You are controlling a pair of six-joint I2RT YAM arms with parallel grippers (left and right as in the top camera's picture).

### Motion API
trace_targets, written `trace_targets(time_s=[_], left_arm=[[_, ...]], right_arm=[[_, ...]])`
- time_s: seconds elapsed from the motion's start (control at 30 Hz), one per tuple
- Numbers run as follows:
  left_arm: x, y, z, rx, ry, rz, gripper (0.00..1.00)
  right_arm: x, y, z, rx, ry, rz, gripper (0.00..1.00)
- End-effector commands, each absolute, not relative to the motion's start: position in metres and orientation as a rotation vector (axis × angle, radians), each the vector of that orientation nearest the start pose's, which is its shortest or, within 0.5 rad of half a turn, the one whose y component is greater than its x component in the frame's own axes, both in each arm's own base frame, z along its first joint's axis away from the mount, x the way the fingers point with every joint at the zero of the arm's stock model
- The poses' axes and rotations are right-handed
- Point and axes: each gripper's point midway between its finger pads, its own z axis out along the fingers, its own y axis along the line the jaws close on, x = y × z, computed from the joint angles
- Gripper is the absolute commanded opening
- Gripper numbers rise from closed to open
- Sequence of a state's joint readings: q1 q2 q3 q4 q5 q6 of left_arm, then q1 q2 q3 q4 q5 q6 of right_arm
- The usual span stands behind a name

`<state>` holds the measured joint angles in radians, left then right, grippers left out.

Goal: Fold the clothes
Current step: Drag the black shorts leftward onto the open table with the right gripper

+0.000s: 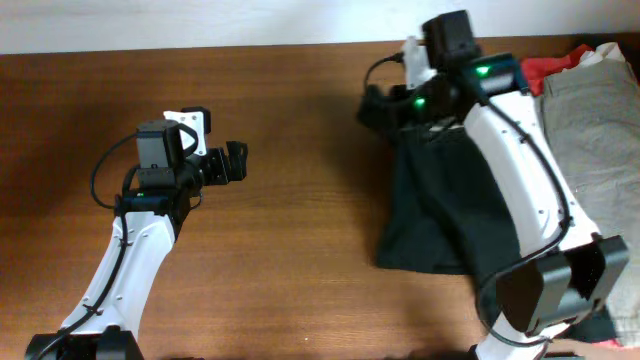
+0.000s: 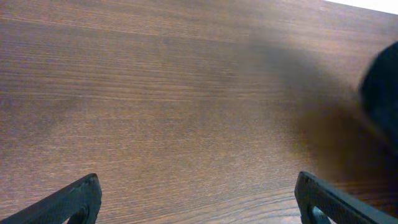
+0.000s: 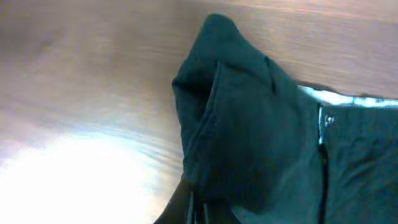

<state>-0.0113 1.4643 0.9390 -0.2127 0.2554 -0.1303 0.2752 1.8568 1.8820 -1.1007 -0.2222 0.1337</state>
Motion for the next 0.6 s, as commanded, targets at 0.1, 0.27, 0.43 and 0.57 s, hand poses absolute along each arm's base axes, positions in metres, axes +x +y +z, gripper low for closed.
trace_targets(time_s=[0.1,0.27,0.43,0.57], left_arm=[[0.416,-0.051,0.149,0.022,2.286,-0.371,0.99],[0.421,-0.046,0.152,0.01,2.268,-0.337,0.99],[0.422,-0.046,0.135,0.004,2.311,-0.342,0.99],[0.44,-0.098,0.1,0.014,2.307,-0.654,0.99]], right_arm=[[0.372,0.265,0.22,-0.548,2.666,0.586,0.04],[0.36,0.264,0.193,-0.504,2.803,0.545,0.99],[0.432,0.178,0.249,-0.074,2.667,0.663,0.99],[0.43,0.149,0.243,-0.031,2.713,0.619,0.99]])
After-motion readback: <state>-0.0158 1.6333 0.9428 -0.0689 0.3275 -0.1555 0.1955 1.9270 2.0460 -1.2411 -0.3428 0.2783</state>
